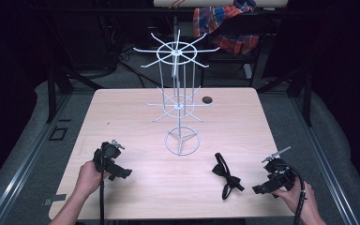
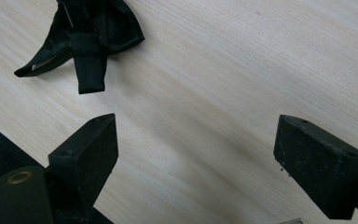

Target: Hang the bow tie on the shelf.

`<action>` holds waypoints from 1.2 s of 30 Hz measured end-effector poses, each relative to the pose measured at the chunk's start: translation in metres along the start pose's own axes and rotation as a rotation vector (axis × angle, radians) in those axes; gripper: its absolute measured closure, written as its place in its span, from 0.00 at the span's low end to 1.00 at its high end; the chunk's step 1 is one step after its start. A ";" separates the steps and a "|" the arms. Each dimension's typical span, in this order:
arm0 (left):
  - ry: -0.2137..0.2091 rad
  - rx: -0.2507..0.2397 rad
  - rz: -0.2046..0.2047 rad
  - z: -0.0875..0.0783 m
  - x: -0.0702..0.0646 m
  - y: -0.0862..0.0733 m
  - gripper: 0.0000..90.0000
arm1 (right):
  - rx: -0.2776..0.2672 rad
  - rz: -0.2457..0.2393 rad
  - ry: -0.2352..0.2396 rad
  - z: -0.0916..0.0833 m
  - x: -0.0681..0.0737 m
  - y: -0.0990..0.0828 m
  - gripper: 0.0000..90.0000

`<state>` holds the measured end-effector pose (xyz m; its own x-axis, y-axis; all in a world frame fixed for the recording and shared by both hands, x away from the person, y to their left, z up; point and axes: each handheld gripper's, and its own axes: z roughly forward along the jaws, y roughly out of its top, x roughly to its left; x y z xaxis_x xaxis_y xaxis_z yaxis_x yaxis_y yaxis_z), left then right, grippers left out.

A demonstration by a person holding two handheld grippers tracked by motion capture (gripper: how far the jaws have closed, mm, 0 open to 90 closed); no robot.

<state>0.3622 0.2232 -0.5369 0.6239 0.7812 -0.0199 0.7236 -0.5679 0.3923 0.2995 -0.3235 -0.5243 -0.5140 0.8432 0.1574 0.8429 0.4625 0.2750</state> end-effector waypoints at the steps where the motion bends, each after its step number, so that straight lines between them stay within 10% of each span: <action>1: 0.002 0.002 -0.003 -0.001 0.001 -0.001 0.00 | 0.001 -0.004 -0.001 -0.001 0.000 0.000 0.15; 13: 0.005 0.007 -0.011 0.002 0.001 -0.003 0.00 | -0.043 -0.020 0.017 -0.003 0.005 0.006 0.10; 24: 0.032 -0.016 -0.077 -0.013 0.010 -0.027 0.00 | -0.119 -0.118 0.043 0.000 0.027 0.033 0.06; 36: 0.035 -0.007 -0.081 -0.012 0.011 -0.028 0.00 | -0.087 -0.216 0.045 0.014 0.051 0.051 0.08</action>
<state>0.3454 0.2510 -0.5373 0.5523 0.8334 -0.0194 0.7691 -0.5005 0.3974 0.3190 -0.2531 -0.5159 -0.6891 0.7134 0.1275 0.6967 0.6036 0.3876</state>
